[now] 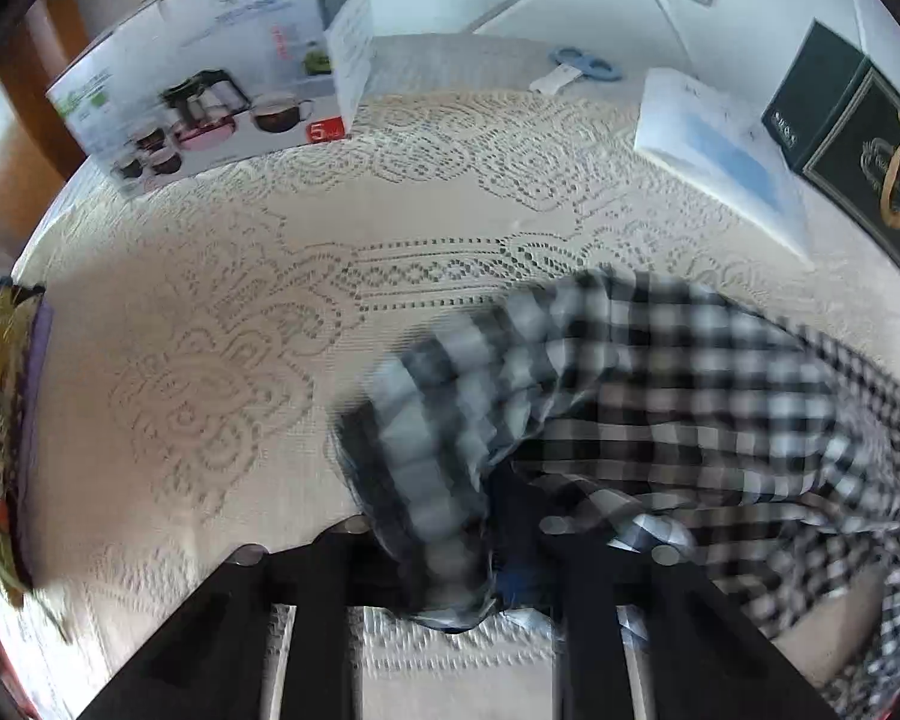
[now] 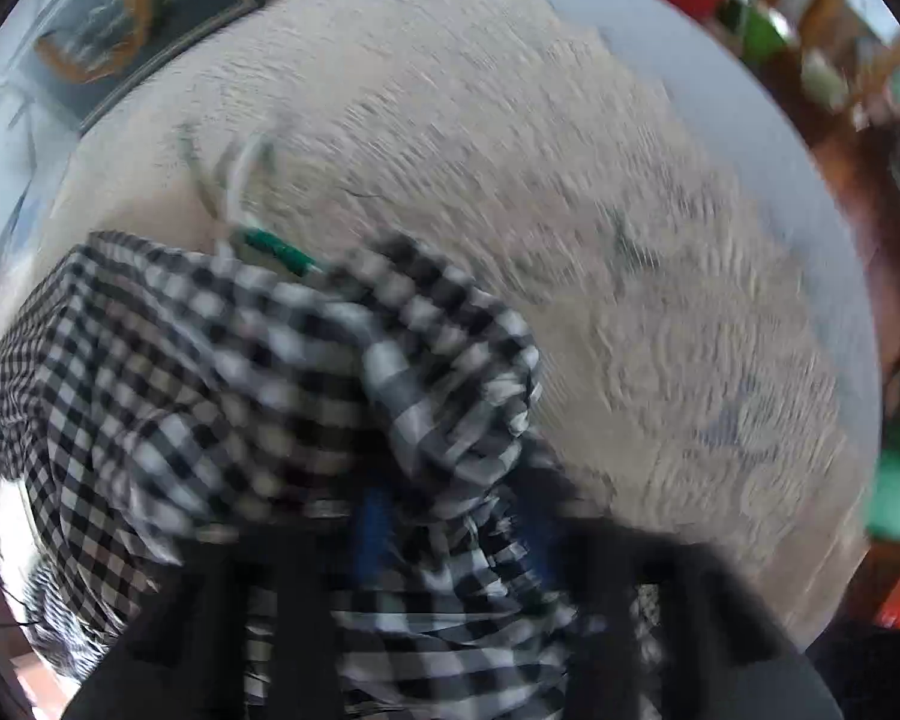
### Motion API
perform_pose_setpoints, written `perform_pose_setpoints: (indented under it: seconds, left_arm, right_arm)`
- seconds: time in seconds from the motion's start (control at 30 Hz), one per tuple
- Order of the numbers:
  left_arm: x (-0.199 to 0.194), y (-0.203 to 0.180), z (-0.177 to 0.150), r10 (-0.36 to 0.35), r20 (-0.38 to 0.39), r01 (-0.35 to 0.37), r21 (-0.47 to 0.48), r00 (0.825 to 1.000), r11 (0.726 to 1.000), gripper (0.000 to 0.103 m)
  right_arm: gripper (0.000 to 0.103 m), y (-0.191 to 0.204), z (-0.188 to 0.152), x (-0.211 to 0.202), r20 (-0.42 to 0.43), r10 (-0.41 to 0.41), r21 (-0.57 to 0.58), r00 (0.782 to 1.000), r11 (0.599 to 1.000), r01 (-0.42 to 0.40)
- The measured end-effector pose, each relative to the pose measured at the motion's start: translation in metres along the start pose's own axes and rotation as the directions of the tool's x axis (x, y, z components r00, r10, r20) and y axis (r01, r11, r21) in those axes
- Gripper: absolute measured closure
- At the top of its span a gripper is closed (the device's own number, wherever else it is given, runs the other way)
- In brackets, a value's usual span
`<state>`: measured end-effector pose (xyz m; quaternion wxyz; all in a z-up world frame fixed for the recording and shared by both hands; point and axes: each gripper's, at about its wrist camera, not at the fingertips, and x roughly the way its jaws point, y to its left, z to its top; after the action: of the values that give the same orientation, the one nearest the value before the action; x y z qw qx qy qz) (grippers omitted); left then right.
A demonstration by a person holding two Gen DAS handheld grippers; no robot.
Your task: Fold clothes
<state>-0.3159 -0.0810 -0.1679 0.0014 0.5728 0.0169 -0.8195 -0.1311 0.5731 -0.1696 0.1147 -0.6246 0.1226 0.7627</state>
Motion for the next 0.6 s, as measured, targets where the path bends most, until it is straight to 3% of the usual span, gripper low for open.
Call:
perform_pose_setpoints:
  seconds: [0.1,0.2,0.33,0.4,0.47,0.5,0.53,0.6]
  left_arm:
    - [-0.031,0.017,-0.001,0.011,0.076,-0.008,-0.039,0.997,0.999,0.090]
    - [-0.077,0.048,-0.001,0.015,0.176,0.004,-0.103,0.984,0.995,0.090]
    - [-0.113,0.088,0.005,0.070,0.230,-0.030,-0.176,0.971,0.984,0.090]
    - [-0.105,0.110,0.009,0.082,0.195,-0.039,-0.214,0.977,0.976,0.087]
    - [-0.086,0.130,0.011,0.075,0.111,-0.045,-0.250,0.991,0.967,0.062]
    - [-0.082,0.135,0.007,0.079,0.079,-0.057,-0.252,0.994,0.966,0.029]
    - [-0.078,0.137,0.003,0.085,0.067,-0.066,-0.250,0.994,0.966,0.015]
    - [-0.077,0.141,-0.010,0.087,0.070,-0.069,-0.226,0.994,0.972,0.014]
  right_arm:
    - [0.097,0.008,0.014,-0.040,0.129,-0.002,-0.033,0.992,0.999,0.007]
    - [0.098,0.016,0.034,-0.091,0.268,0.022,-0.067,0.963,0.998,-0.005]
    - [0.098,0.046,0.065,-0.116,0.337,0.085,-0.133,0.938,0.990,-0.041]
    - [0.097,0.063,0.083,-0.109,0.328,0.117,-0.163,0.937,0.984,-0.066]
    - [0.087,0.078,0.099,-0.091,0.289,0.114,-0.161,0.950,0.985,-0.069]
    - [0.072,0.082,0.105,-0.082,0.272,0.095,-0.141,0.957,0.988,-0.058]
    - [0.054,0.083,0.110,-0.076,0.268,0.099,-0.128,0.958,0.989,-0.067]
    - [0.043,0.080,0.111,-0.068,0.259,0.118,-0.114,0.958,0.989,-0.091]
